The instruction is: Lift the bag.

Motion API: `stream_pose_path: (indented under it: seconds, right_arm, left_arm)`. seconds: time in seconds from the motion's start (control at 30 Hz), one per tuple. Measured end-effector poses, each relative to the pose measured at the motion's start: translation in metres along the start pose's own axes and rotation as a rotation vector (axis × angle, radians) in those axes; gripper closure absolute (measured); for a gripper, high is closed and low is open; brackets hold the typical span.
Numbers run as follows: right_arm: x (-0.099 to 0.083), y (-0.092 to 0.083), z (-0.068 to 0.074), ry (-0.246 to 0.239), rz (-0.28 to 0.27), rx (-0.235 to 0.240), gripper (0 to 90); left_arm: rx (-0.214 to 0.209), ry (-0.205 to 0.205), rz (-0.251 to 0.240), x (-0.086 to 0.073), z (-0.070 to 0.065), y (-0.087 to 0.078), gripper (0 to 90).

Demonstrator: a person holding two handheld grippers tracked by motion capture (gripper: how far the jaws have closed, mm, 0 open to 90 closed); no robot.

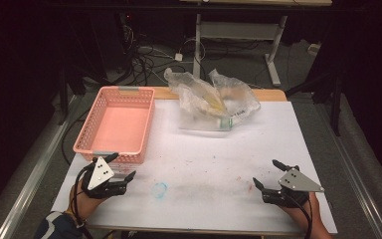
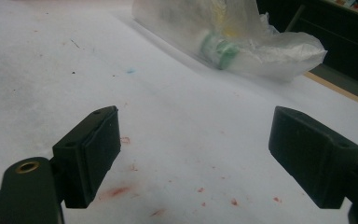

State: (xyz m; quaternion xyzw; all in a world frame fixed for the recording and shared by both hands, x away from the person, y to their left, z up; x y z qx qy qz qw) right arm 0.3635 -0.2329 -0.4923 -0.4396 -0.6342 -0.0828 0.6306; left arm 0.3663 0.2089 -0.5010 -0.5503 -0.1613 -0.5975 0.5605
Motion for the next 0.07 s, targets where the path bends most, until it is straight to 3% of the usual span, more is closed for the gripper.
stream_pose_path:
  seconds: [0.07]
  right_arm:
    - [0.0005, -0.0005, 0.0005, -0.005, 0.000, 0.002, 17.3]
  left_arm:
    - [0.001, -0.004, -0.001, 0.0004, 0.0005, 0.0003, 19.5]
Point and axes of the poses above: each handheld gripper's, and its own axes: y roughly forward along the jaws, x roughly out of its top, z roughly to its left, the point moved 9 cm from there along y, roughly forward along the jaws, and after that the axes turned 11 degrees about x, right-handed, at the moved point
